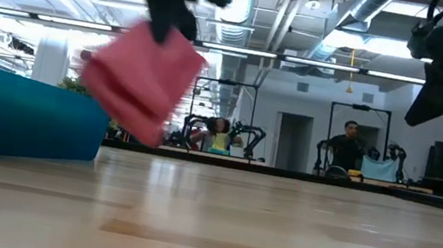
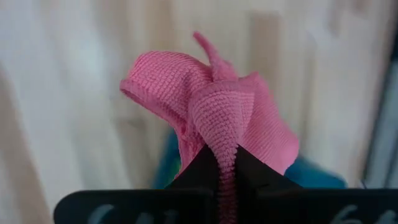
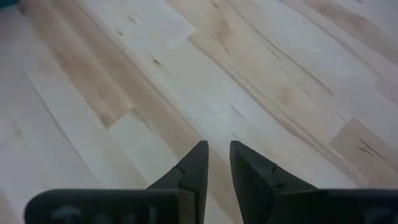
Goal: Fold microfiber towels
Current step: Put the pink microfiber towel on the blue bin
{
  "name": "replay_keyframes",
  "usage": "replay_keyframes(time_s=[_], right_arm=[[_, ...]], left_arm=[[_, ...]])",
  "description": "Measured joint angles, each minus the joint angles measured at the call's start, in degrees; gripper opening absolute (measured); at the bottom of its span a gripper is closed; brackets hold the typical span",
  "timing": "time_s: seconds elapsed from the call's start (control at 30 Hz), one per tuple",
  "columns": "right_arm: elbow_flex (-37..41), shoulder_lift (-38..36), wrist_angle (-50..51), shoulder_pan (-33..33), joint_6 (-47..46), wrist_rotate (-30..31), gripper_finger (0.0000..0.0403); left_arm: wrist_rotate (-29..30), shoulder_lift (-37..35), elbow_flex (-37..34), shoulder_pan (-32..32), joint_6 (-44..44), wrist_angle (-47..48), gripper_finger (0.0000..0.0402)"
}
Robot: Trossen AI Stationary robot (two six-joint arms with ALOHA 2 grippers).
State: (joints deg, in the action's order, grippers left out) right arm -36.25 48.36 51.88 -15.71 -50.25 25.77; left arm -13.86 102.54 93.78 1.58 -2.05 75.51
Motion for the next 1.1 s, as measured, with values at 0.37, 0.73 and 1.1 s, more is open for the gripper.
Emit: replay_keyframes(time_s=[0.37, 0.73, 1.1], right_arm=[[0.0, -0.07, -0.28, 1.67, 0.32, -0.16, 0.0092], [0.0, -0.07, -0.26, 1.61, -2.26, -0.19, 0.0092], [0.0, -0.07, 0.12, 1.63, -2.4, -0.4, 0.0092]], left_arm=[[-10.64, -7.01, -0.16, -9.92, -13.56, 14.65, 0.0], [-12.74, -8.68, -13.23, -11.72, -21.04, 13.15, 0.0009], [-9.03, -12.14, -27.95, -7.48, -25.83, 3.76, 0.0029]])
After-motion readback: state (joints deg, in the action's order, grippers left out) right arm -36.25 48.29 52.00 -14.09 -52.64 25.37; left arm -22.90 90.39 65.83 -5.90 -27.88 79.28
